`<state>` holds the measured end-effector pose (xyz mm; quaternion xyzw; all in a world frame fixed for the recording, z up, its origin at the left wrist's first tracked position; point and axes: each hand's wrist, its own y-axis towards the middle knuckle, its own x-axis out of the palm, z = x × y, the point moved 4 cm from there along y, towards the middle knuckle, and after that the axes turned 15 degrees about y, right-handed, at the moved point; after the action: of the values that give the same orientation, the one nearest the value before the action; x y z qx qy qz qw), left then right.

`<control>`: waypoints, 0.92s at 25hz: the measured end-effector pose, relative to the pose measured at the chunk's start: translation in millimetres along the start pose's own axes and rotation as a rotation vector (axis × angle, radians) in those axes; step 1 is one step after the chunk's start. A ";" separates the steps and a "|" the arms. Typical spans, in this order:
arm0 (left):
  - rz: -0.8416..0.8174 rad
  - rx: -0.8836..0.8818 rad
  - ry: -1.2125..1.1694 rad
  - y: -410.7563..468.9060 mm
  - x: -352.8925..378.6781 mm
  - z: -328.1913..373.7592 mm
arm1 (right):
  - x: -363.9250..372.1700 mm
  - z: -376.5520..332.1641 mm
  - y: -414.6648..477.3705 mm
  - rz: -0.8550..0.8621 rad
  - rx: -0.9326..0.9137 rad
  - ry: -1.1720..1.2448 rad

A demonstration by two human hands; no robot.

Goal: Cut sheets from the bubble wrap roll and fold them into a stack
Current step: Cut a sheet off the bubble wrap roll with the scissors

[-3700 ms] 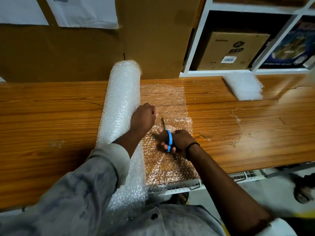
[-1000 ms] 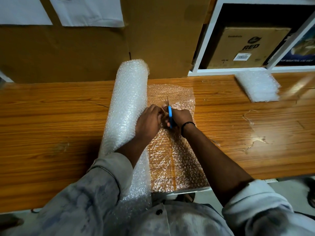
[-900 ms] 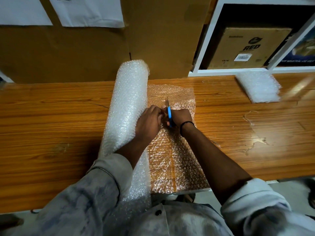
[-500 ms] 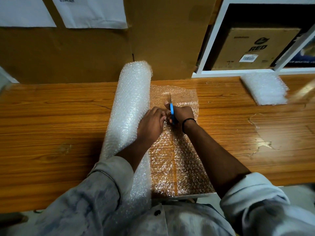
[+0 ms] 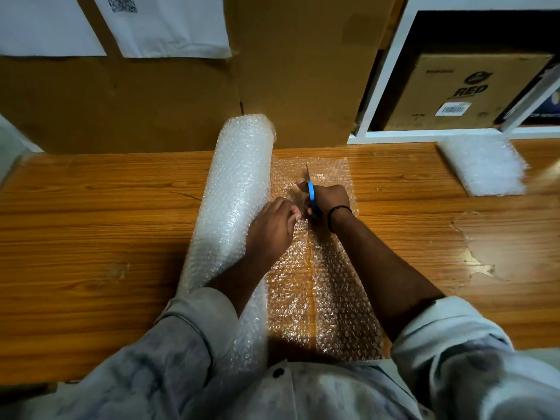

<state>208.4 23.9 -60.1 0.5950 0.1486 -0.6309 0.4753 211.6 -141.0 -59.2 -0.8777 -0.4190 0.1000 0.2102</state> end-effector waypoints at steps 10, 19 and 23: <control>0.024 0.034 0.006 1.7 4.7 -2.0 | 7.2 -16.6 20.6 -0.021 0.033 -0.044; 0.056 0.049 0.016 1.3 6.1 -2.1 | 9.6 -33.2 37.6 -0.011 0.022 -0.099; 0.055 0.057 0.030 2.3 5.6 -1.8 | 11.6 -41.7 44.7 -0.020 0.040 -0.111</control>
<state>212.2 21.7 -64.7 0.6214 0.1212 -0.6125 0.4733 264.5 -168.9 -42.2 -0.8620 -0.4367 0.1548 0.2053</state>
